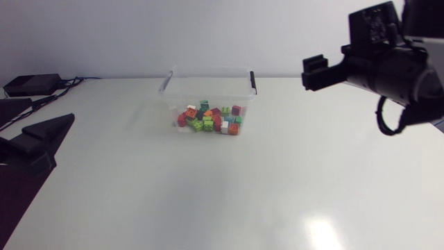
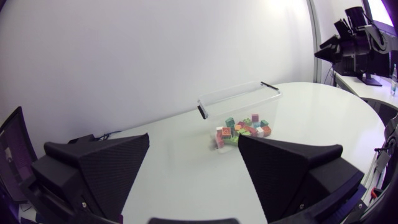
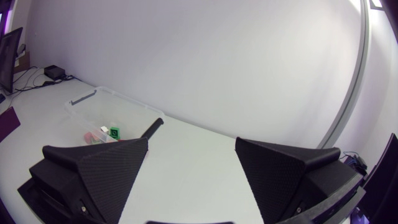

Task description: Place the duplo bricks in the container

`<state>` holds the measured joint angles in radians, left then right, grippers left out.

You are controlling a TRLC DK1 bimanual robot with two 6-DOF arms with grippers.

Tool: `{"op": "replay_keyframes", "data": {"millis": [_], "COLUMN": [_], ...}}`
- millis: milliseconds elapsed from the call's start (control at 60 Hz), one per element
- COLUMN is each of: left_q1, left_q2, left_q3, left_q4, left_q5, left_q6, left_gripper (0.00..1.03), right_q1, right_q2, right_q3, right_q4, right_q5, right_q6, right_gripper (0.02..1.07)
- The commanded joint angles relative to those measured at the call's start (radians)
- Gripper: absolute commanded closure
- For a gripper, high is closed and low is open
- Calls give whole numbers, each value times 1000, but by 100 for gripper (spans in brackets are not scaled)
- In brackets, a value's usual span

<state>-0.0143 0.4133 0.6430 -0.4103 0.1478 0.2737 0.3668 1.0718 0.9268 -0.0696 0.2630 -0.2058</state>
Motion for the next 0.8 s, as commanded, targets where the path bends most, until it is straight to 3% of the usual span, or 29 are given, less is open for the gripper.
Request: {"op": "replay_keyframes", "data": {"millis": [0,217,483,783], "left_q1": [20,31,77,56], "left_q2": [-39,-156,-273,-320], "left_q3": [-36,-111,-178,-334], "left_q4": [5,13,54,173], "left_q5": [-5,-5,-6,-53], "left_q6": [27,25,3,-90], "left_gripper": [4,4,4,4], "right_q1": [-34,-121,-177,-241], "right_q2": [-93,-408,-725,-841], "right_q3": [-82,-301,-431,-597], "right_q4": [17,-7,-172,-91], "right_q5": [8,8,8,-83], "right_q6": [-33,-81,-103,0], "right_gripper": [6,6,6,6]}}
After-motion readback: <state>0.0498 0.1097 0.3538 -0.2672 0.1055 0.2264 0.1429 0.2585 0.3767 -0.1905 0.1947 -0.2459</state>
